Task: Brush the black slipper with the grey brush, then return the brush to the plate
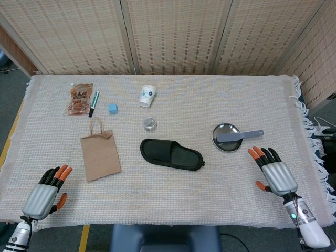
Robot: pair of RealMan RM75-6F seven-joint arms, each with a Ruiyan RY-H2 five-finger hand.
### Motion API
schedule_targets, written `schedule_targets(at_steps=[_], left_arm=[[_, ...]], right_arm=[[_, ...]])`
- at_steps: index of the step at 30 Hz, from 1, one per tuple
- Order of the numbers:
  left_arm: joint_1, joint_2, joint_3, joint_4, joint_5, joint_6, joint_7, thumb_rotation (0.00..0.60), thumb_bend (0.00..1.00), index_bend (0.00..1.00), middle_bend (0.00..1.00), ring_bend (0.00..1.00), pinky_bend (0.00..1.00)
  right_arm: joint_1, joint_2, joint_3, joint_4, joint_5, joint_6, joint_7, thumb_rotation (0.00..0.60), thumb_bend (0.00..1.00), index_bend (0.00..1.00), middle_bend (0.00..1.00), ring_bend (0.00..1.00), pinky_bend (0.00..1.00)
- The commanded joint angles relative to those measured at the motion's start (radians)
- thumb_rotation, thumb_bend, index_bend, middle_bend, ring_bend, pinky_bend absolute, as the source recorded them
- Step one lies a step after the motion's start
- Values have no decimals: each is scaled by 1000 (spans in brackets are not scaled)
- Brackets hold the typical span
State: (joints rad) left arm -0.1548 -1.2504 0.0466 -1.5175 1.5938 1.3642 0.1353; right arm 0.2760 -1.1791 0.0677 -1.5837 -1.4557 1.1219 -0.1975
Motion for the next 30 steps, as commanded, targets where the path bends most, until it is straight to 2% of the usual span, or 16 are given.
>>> schedule_targets(at_steps=[1,10,20,25,30], left_arm=[[-5,-4,-7,11,-11,-6,5,600,511,0,0,0,84],[-12,-9,-28,35,-56,-21,0,600,511,0,0,0,85],[-16,-5,-40,44,-91,-34,-11,600,513,0,0,0,86],[-21,-5,-46,49,-106,-41,-14,600,512,0,0,0,86],[-21,-7,-47,52,-107,-38,-15,600,512,0,0,0,85]], right_arm=[[82,-88,60,65,89,-90,-54,600,146,89,0,0,59],[202,-257,121,246,184,-166,-99,600,152,176,41,0,87],[309,-399,165,458,279,-243,-130,600,174,214,72,7,127],[345,-447,183,541,317,-262,-127,600,178,253,104,31,156],[354,-476,177,594,328,-264,-119,600,181,279,154,69,186]])
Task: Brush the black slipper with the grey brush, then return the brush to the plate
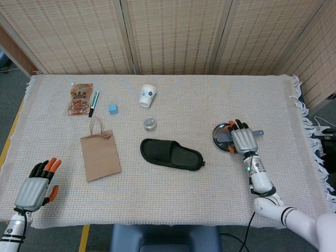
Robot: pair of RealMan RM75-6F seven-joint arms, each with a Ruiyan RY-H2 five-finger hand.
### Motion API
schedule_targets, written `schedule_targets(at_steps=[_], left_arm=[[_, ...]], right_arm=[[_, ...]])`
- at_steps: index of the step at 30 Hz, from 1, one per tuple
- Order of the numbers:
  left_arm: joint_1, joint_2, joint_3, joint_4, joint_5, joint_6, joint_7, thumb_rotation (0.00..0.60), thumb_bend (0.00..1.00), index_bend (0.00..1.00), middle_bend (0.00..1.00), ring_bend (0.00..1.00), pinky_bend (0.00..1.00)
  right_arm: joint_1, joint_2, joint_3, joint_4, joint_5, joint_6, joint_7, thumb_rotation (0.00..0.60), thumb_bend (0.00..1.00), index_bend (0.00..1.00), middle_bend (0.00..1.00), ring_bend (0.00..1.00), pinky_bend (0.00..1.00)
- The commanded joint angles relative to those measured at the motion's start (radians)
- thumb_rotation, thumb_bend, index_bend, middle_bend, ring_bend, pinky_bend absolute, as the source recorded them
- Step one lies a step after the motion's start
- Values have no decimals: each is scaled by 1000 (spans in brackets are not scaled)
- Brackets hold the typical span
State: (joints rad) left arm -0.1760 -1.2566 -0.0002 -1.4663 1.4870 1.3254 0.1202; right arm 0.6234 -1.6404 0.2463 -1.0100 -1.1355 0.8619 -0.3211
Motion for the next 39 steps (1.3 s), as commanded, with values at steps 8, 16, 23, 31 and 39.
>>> schedule_targets(at_steps=[8,16,23,31,39], left_arm=[[-3,-2,2,3,-1,-2,-2,600,511,0,0,0,86],[-4,0,1,2,-2,2,-6,600,510,0,0,0,85],[-4,1,4,-1,-2,2,-4,600,511,0,0,0,86],[-5,2,5,-3,-3,1,-6,600,510,0,0,0,86],[-5,3,6,-2,-3,3,-7,600,512,0,0,0,85]], right_arm=[[21,-36,-6,61,17,-20,37,600,186,338,214,107,202],[25,-53,-8,83,27,-13,44,600,189,411,272,170,272],[24,-65,-12,95,27,8,39,600,197,485,312,238,391],[22,-77,-18,110,12,33,47,600,213,607,412,385,528],[22,-88,-25,123,-3,54,43,600,240,706,480,442,550]])
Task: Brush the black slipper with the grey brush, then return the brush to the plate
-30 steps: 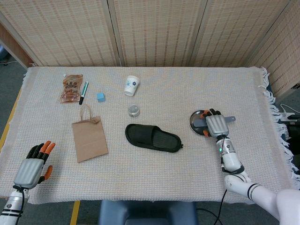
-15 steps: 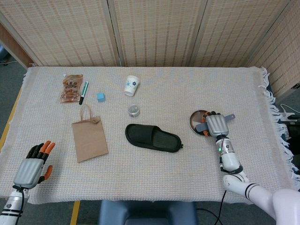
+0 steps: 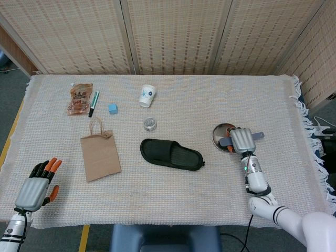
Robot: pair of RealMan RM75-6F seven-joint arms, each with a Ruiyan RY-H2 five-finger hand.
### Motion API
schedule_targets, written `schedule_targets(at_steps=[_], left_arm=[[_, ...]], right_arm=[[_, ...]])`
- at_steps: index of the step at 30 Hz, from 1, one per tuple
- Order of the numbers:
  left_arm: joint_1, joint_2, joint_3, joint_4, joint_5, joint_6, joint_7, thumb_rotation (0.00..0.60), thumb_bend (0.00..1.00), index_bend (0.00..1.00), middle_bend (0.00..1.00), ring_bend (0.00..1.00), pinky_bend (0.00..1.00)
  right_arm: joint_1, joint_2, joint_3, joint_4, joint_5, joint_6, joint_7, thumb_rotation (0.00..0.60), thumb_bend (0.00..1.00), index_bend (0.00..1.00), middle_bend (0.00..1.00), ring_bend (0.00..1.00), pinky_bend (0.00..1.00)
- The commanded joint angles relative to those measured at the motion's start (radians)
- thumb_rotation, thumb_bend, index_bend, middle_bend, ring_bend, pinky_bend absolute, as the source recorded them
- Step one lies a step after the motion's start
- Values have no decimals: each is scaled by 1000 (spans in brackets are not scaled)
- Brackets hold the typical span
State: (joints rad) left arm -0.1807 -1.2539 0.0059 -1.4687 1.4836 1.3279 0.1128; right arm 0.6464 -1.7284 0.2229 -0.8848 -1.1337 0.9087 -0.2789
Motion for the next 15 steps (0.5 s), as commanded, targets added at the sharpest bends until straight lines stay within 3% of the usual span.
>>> schedule_targets(at_steps=[1,7,15], left_arm=[[0,0,0,0,0,1,0,600,513,0,0,0,85],[-2,0,0,0,-2,-4,-1,600,511,0,0,0,85],[-45,-12,-8,-13,27,-36,18,600,514,0,0,0,85]], right_arm=[[-2,0,-2,-4,-9,13,2,600,245,719,490,453,556],[-10,16,-16,-23,-59,61,23,600,277,781,536,499,606],[-6,70,-22,-77,-75,63,-16,600,284,789,541,514,610]])
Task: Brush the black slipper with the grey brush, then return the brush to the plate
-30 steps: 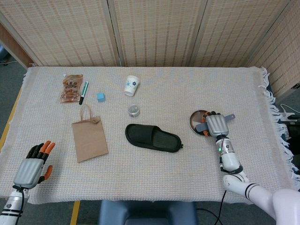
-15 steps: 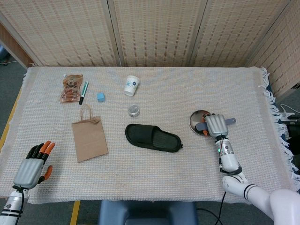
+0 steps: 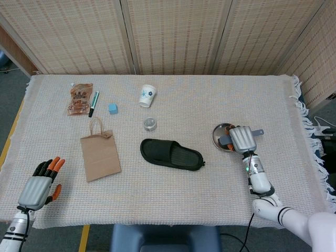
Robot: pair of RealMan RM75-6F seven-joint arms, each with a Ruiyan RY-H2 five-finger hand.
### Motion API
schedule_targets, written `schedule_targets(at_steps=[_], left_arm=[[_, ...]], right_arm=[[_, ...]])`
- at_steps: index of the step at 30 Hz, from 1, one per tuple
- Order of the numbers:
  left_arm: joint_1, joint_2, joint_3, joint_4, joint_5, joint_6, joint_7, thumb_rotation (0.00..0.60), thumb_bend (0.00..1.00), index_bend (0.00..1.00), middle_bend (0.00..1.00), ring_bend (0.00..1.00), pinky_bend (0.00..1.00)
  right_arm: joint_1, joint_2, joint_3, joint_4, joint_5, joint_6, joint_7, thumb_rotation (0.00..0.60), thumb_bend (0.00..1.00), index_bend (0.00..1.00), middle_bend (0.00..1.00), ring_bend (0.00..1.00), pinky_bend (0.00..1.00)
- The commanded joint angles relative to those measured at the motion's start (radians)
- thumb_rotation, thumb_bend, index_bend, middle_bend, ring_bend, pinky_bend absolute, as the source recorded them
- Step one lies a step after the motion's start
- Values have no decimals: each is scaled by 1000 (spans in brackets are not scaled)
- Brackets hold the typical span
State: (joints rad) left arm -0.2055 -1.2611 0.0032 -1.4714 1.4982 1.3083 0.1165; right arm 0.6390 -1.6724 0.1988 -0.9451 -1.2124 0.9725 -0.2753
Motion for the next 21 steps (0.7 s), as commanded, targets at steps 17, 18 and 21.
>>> schedule_targets(at_steps=[17,18,21], left_arm=[[-330,-140,-96,-79,34,-340,53,600,565,0,0,0,83],[-345,-155,-101,-73,40,-346,45,600,568,0,0,0,83],[-396,-205,-112,-47,68,-365,-4,600,580,0,0,0,82]], right_arm=[[19,94,41,-180,107,0,-209,600,284,789,541,519,610],[21,97,40,-184,110,-2,-213,600,284,789,541,520,610],[26,103,36,-191,120,-10,-232,600,284,789,541,521,610]])
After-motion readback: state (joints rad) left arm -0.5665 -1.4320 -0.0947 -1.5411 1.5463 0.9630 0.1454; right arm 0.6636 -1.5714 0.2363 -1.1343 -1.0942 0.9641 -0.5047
